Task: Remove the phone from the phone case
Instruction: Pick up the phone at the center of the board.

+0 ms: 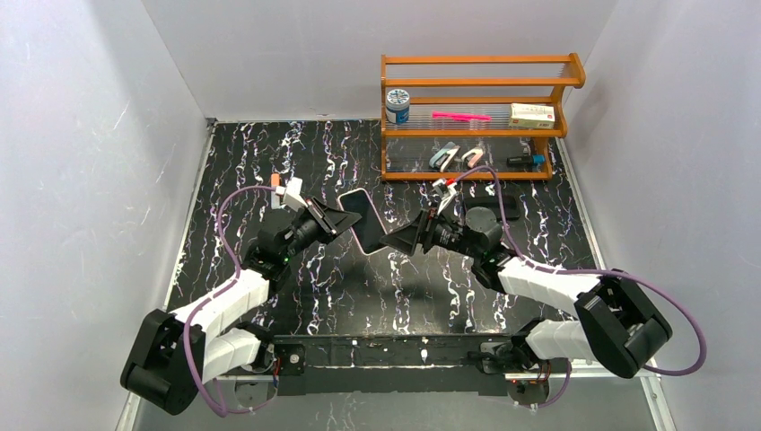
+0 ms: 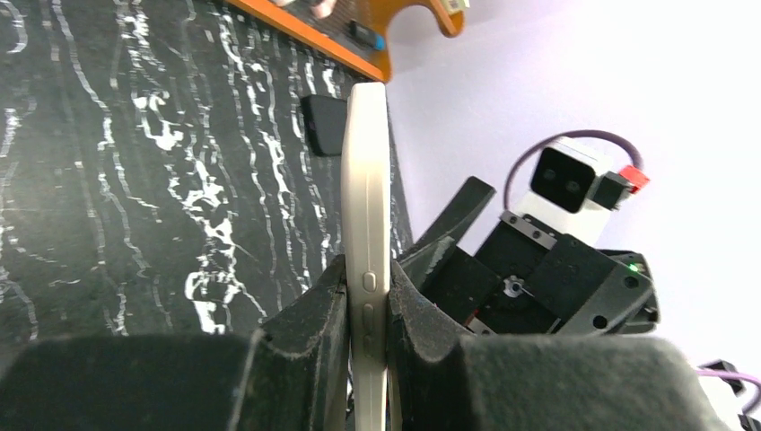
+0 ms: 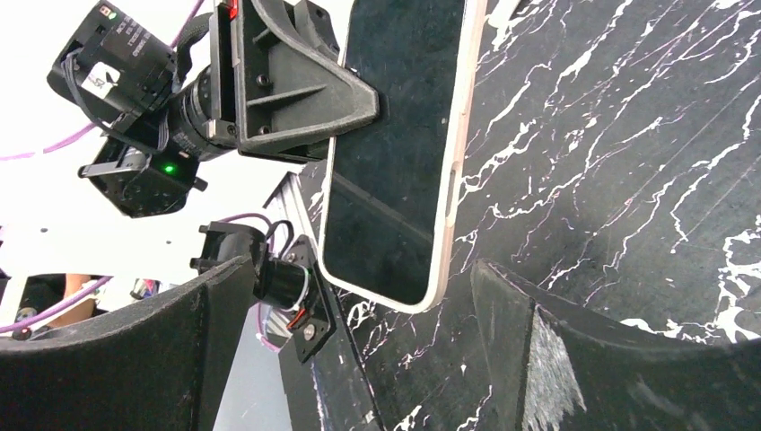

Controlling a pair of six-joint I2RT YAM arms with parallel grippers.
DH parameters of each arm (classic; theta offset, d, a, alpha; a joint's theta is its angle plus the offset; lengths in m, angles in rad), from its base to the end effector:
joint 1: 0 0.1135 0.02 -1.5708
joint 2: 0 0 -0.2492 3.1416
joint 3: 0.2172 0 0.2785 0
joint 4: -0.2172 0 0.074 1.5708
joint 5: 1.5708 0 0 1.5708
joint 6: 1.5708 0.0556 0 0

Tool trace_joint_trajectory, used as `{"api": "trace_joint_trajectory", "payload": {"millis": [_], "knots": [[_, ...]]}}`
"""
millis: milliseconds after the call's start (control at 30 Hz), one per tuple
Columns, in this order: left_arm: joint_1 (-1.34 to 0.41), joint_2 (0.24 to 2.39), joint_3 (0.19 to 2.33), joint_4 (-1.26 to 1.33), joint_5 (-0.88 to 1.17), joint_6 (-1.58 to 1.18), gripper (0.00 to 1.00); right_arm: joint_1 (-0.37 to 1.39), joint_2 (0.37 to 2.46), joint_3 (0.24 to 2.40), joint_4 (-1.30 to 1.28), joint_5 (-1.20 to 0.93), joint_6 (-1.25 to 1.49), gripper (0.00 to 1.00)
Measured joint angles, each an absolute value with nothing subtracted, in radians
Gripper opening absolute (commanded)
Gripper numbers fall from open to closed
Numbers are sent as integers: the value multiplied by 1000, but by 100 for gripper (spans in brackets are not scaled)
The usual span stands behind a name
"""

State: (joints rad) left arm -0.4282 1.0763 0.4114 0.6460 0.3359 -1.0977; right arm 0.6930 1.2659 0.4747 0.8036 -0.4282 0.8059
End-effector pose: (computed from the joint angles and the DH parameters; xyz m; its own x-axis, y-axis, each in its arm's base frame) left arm 0.2464 -0.1326 0.2099 -0.6237 -0.6391 -0.4500 0.2999 0.3360 -0.8928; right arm 0.2188 0.2117 0.2015 -0.6431 0.3191 -0.6961 -0.6305 0.2952 0.7178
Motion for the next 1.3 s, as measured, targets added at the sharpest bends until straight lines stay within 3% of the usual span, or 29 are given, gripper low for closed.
{"api": "trace_joint_trajectory", "payload": {"millis": [200,433,567,633,700,767,1000,1167,1300], "knots": [[-434,1073,411,731,407,-1151,0,693,1263,475,807,-474,820,97],[-487,1037,411,779,420,-1201,0,693,1290,475,857,-521,870,79],[-517,1045,411,786,415,-1208,0,693,1330,482,907,-573,905,55],[-525,1059,411,787,406,-1207,0,693,1343,490,926,-597,919,36],[-528,1069,412,788,402,-1205,6,691,1350,498,940,-620,930,15],[-527,1074,418,813,406,-1187,13,674,1357,502,944,-654,973,1],[-513,1133,475,860,462,-1137,34,611,1378,545,982,-780,999,1],[-500,1151,495,858,512,-1108,42,598,1433,568,990,-870,993,1],[-495,1158,512,862,543,-1094,61,588,1445,574,1004,-903,1005,1]]}}
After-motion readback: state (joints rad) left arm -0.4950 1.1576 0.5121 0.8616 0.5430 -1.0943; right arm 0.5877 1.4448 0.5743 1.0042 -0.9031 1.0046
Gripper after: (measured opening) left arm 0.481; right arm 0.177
